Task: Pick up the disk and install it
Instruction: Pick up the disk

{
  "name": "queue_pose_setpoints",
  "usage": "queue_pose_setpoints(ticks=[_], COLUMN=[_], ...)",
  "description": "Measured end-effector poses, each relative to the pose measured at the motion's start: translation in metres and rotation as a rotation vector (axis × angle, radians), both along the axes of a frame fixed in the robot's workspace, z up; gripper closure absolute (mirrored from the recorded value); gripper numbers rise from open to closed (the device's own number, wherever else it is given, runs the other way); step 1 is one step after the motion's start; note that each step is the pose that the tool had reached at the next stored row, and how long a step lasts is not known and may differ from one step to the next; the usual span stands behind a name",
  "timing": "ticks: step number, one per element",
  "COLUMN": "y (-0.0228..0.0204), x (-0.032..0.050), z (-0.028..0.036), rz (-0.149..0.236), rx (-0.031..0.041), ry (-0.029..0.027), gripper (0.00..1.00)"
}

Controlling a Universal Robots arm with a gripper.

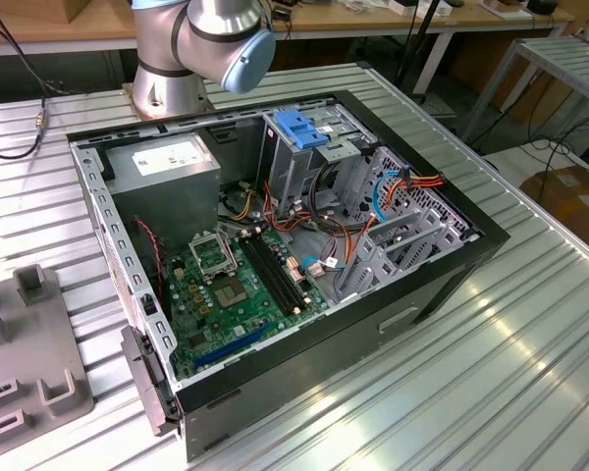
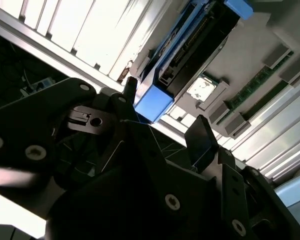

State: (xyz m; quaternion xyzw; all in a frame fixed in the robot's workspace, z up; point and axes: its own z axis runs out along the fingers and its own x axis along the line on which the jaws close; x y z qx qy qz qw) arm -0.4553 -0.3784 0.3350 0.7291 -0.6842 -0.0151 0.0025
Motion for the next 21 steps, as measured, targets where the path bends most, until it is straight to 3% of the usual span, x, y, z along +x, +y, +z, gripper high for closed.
queue_pose_setpoints(ticks=[2, 3, 4, 5, 6, 8, 9, 11, 16, 19, 21], y=[0.0001, 0.0009, 0.0021, 0.0022, 0.0022, 0.0031, 0.0067, 0.0083, 0.0044, 0.0043, 0.0044], x=[0.0, -0.0022, -0.0046, -0.0062, -0.0068, -0.0069, -0.0069, -0.007, -0.009, -0.009, -0.0089], z=[-0.0001, -0.0072, -0.0192, -0.0333, -0.0362, -0.038, -0.0381, -0.0383, -0.0401, -0.0409, -0.0411], rz=[0.0, -0.016, -0.05, -0.058, -0.058, -0.058, -0.058, -0.058, -0.058, -0.058, -0.058], rx=[0.0001, 0.0001, 0.0001, 0.0001, 0.0001, 0.0001, 0.0001, 0.0002, 0.0004, 0.0001, -0.0001], ry=[-0.0001, -0.0008, -0.0006, -0.0009, -0.0014, -0.0019, -0.0021, -0.0022, -0.0077, -0.0076, -0.012], gripper=[0.34, 0.34, 0.34, 0.42, 0.49, 0.49, 0.49, 0.49, 0.49, 0.49, 0.49])
